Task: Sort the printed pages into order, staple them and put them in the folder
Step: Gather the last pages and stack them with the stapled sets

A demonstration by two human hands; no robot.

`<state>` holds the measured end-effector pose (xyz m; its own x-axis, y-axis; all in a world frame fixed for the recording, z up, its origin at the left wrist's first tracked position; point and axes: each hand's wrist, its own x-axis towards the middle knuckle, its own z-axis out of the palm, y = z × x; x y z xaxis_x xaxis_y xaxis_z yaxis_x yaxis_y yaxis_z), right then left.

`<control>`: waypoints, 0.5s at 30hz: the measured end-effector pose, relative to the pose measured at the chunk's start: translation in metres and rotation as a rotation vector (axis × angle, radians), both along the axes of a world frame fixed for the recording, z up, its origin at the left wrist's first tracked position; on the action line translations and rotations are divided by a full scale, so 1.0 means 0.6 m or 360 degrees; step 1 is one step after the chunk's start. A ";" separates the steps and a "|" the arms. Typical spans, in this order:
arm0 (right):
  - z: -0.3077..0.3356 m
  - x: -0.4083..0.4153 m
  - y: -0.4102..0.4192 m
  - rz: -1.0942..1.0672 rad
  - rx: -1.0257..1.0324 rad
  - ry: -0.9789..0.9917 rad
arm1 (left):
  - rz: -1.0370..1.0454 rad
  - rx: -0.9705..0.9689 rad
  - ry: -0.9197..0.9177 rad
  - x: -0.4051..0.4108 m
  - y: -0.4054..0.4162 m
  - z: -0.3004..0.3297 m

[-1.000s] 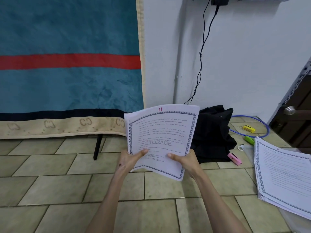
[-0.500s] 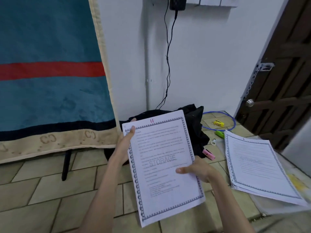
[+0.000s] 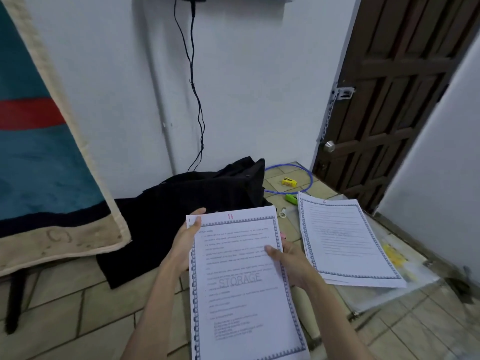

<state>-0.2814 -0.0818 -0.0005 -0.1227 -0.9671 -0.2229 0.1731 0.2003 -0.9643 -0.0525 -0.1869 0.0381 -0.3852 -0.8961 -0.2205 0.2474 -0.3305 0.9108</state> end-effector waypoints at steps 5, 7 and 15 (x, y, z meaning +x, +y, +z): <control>-0.012 -0.012 -0.015 -0.0083 0.0037 0.0094 | -0.0174 0.0194 -0.0201 -0.007 0.015 -0.044; -0.015 -0.021 -0.024 0.0020 0.0111 0.0170 | -0.0108 0.0202 -0.0286 -0.008 0.017 -0.059; 0.013 -0.097 -0.124 -0.0421 0.0305 0.1434 | 0.0056 -0.0021 -0.0685 -0.002 0.004 -0.071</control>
<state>-0.3397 -0.1560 0.0074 -0.5345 -0.8404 -0.0895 -0.5555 0.4291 -0.7123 -0.0537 -0.1846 -0.0045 -0.2295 -0.9109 -0.3429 -0.1450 -0.3164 0.9375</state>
